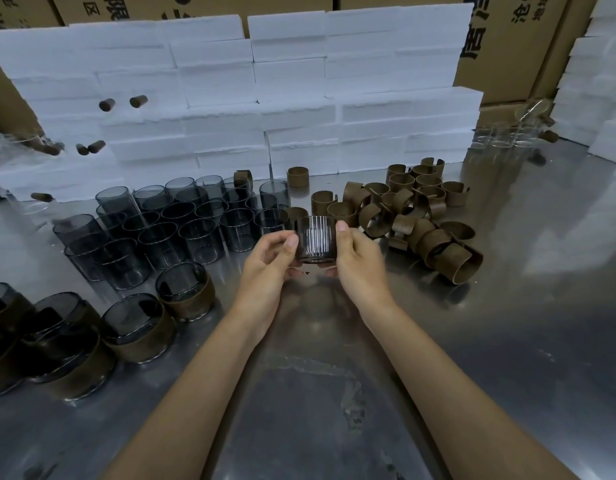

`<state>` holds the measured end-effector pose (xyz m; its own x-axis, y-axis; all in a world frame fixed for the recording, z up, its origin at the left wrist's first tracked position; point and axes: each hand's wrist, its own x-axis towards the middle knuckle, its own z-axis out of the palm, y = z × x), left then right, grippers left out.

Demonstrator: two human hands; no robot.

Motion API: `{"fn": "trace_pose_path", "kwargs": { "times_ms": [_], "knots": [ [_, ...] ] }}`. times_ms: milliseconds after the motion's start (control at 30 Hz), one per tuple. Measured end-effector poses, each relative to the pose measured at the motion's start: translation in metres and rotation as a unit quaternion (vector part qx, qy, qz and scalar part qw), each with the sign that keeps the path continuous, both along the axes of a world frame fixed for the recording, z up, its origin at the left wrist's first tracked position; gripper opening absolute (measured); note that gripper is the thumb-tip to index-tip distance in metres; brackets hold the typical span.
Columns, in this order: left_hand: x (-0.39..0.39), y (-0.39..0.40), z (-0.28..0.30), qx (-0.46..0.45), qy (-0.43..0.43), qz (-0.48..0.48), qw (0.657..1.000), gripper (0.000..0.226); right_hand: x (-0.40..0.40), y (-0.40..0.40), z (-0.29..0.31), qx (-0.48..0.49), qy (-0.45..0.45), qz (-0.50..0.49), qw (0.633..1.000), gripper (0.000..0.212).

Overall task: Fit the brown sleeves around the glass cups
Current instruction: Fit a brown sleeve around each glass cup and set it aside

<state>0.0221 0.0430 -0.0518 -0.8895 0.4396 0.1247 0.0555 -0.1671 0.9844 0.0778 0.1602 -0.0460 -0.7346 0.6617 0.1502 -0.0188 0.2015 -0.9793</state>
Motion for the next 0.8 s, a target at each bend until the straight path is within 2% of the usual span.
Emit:
{"fn": "trace_pose_path", "kwargs": {
  "times_ms": [100, 233, 267, 367, 500, 567, 633, 733, 800],
  "knots": [
    [-0.003, -0.001, 0.004, 0.018, -0.041, 0.01, 0.999, 0.019, 0.004, -0.003, 0.007, -0.047, 0.01, 0.011, 0.999, 0.037],
    [-0.001, 0.002, 0.004, -0.027, -0.036, -0.034, 0.998, 0.047, 0.007, -0.009, 0.008, -0.095, -0.029, 0.107, 0.989, 0.056],
    [0.0, 0.003, 0.005, -0.041, -0.027, -0.039, 0.998, 0.05, 0.007, -0.009, 0.006, -0.087, -0.027, 0.135, 0.987, 0.05],
    [-0.001, 0.002, 0.002, -0.086, 0.012, -0.039, 0.995, 0.055, 0.011, -0.012, 0.01, -0.073, -0.02, 0.164, 0.984, 0.012],
    [-0.003, 0.0, 0.0, -0.148, 0.041, -0.008, 0.988, 0.059, 0.009, -0.011, 0.008, -0.066, -0.023, 0.133, 0.989, 0.034],
    [-0.003, -0.001, -0.001, -0.156, 0.057, 0.009, 0.986, 0.055, 0.006, -0.011, 0.005, -0.052, -0.032, 0.108, 0.992, 0.047],
    [-0.003, -0.001, -0.001, -0.119, 0.06, 0.014, 0.991, 0.039, 0.004, -0.01, 0.003, -0.051, -0.031, 0.083, 0.995, 0.055],
    [-0.002, -0.001, -0.001, -0.045, 0.029, 0.034, 0.998, 0.01, 0.004, -0.009, 0.003, -0.057, -0.027, 0.052, 0.997, 0.054],
    [-0.002, -0.001, -0.001, -0.024, 0.015, 0.051, 0.998, 0.006, 0.002, -0.007, 0.001, -0.048, -0.024, 0.024, 0.998, 0.053]
  ]
}}
